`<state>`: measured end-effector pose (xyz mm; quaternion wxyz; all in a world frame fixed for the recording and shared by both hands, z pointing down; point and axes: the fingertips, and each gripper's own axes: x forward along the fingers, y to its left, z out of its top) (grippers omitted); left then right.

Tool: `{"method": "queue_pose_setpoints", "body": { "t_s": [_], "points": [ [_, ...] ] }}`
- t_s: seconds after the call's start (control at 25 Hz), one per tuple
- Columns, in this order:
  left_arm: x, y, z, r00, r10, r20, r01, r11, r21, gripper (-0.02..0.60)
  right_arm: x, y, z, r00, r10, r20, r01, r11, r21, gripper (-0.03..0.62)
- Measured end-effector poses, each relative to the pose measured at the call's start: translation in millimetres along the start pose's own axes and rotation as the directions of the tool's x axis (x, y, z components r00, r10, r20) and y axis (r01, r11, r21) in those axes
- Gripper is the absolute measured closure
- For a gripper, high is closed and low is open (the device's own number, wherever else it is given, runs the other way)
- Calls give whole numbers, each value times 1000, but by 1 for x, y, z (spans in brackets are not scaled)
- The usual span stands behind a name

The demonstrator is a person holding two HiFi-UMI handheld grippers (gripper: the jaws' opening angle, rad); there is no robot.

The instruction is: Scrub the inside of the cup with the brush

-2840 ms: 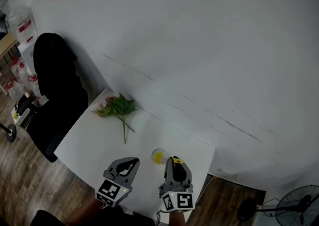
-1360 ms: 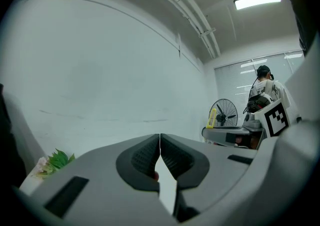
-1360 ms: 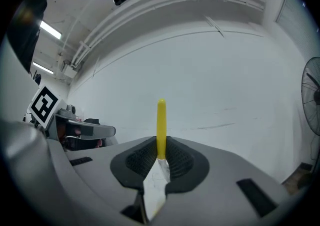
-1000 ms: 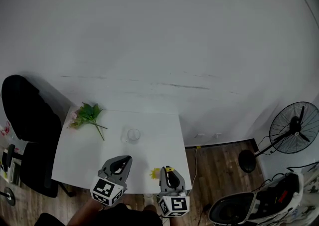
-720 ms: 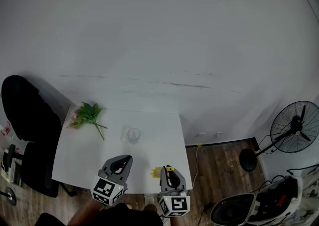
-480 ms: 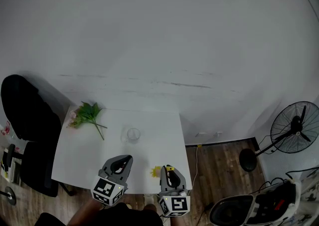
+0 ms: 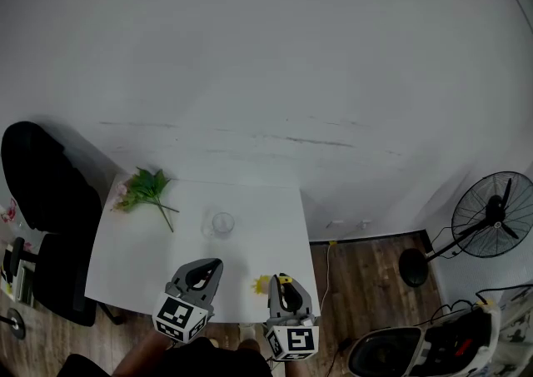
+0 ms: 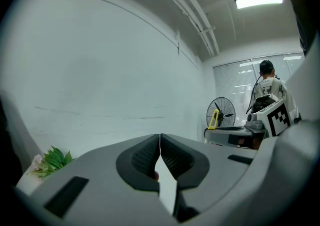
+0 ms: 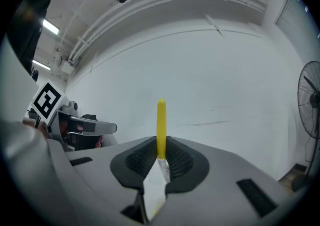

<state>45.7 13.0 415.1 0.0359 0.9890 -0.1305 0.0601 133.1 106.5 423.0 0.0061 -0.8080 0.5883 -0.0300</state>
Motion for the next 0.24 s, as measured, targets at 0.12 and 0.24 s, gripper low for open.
{"method": "queue_pose_setpoints", "body": {
  "t_s": [0.12,0.24],
  "points": [
    [0,1,-1,1000,2,0,-2,1000,1,557,0,-3,0,1000,-7,-4,7,1000,-9,528],
    [1,3,-2,1000,4,1,-4,1000,3,557,1,-4,-2,1000,-8,-4,8,1000,-16,528]
  ]
}}
